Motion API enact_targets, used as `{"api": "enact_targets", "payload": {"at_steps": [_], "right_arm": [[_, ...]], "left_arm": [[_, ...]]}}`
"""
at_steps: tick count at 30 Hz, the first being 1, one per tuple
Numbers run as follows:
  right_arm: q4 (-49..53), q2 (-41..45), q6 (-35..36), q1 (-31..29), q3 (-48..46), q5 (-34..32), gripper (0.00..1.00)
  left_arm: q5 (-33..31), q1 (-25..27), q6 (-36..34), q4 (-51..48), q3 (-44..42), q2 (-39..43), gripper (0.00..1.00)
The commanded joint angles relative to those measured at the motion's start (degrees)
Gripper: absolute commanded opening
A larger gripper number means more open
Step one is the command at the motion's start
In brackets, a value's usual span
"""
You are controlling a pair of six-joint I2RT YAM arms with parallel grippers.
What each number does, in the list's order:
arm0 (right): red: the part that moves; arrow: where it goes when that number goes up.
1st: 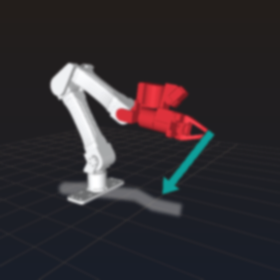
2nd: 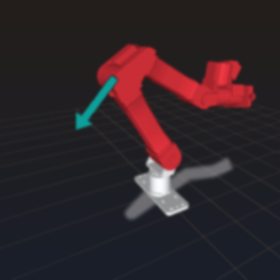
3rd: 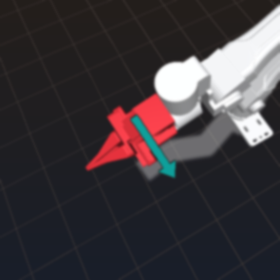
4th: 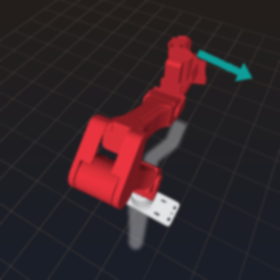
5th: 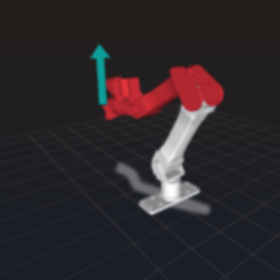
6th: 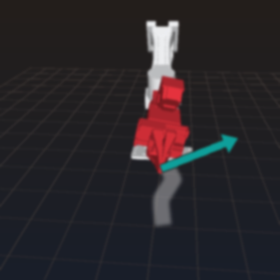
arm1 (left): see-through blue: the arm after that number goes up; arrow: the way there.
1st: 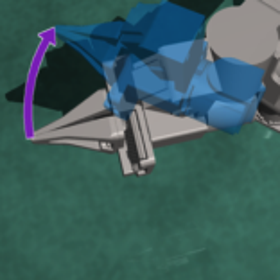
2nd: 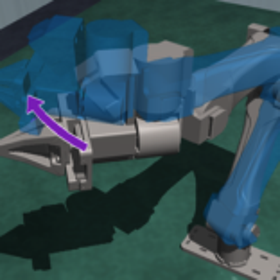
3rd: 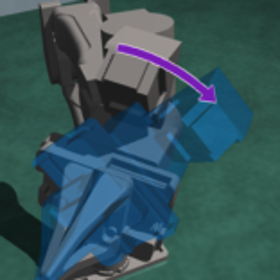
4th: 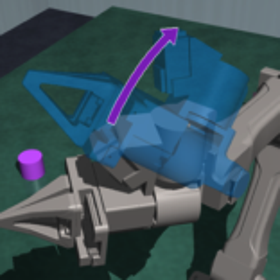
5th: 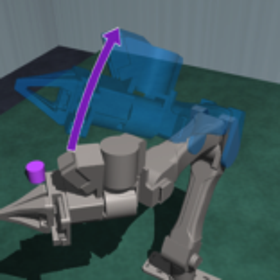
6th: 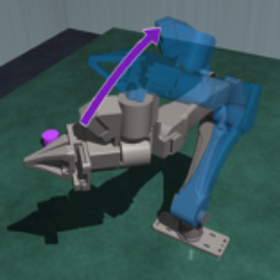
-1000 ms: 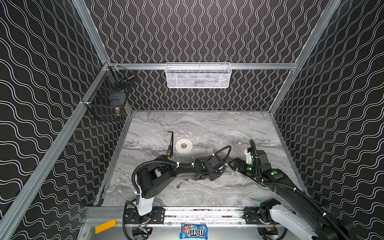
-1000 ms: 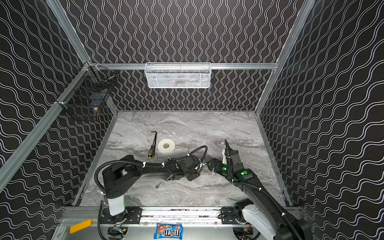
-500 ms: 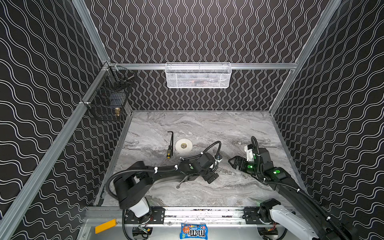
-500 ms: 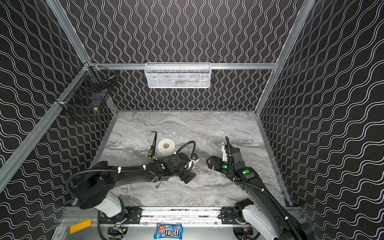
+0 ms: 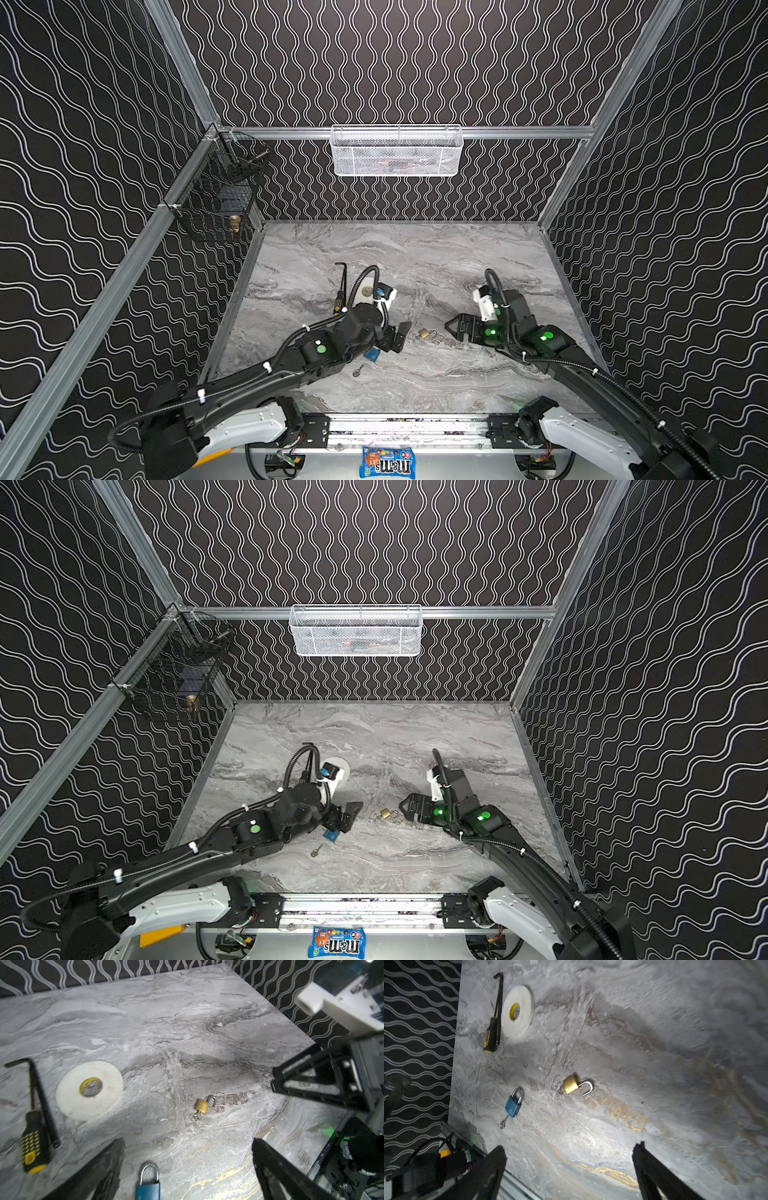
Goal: Unlock with the key
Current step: 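Close the right gripper on the loose silver key while the left withdraws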
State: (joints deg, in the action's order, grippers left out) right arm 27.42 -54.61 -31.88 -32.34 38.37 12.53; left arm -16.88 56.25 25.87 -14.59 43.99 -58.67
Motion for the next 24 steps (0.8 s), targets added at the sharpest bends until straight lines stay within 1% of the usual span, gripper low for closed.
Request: {"api": "enact_targets", "payload": {"at_steps": [1,3,6,8,12,15,17,19,21,24], "right_arm": [[0.8,-1.1,-5.6,-7.4,1.4,-6.5,0.96],[0.9,-2.4,-8.0,-12.4,2.4,-9.3,0.96],[1.0,-4.5,-12.4,-18.9,2.9,-13.0,0.96],[0.2,-6.1,-14.7,-22.3,2.9,-14.1,0.96],[-3.5,-9.8,-18.8,-30.3,3.5,-16.6,0.96],[-3.7,-13.9,-21.2,-33.7,5.5,-18.0,0.95],[-4.5,-16.4,-21.6,-36.4,6.6,-20.0,0.95],[-5.8,-18.7,-22.0,-38.9,7.3,-21.5,0.94],[-7.2,-21.9,-22.9,-40.2,8.3,-21.0,0.92],[-8.5,-25.8,-24.0,-43.6,10.9,-22.8,0.90]], "left_arm": [[-6.1,-0.4,10.9,-14.2,2.1,1.9,0.98],[-7.0,-0.6,14.7,-19.2,3.4,2.8,0.99],[-7.1,-0.6,18.7,-23.9,4.8,4.1,0.99],[-7.0,-0.6,20.4,-25.9,5.0,5.2,0.99],[-8.1,-0.7,26.5,-31.8,6.3,6.7,0.99],[-7.6,-0.7,30.6,-34.5,5.6,7.7,0.99],[-8.2,-0.7,33.1,-37.3,5.1,8.7,0.99],[-9.1,-0.7,33.2,-37.9,3.7,10.4,0.99],[-10.3,-0.7,32.3,-37.4,2.2,12.7,0.99],[-12.4,-0.7,33.7,-38.7,1.5,16.0,0.99]]}}
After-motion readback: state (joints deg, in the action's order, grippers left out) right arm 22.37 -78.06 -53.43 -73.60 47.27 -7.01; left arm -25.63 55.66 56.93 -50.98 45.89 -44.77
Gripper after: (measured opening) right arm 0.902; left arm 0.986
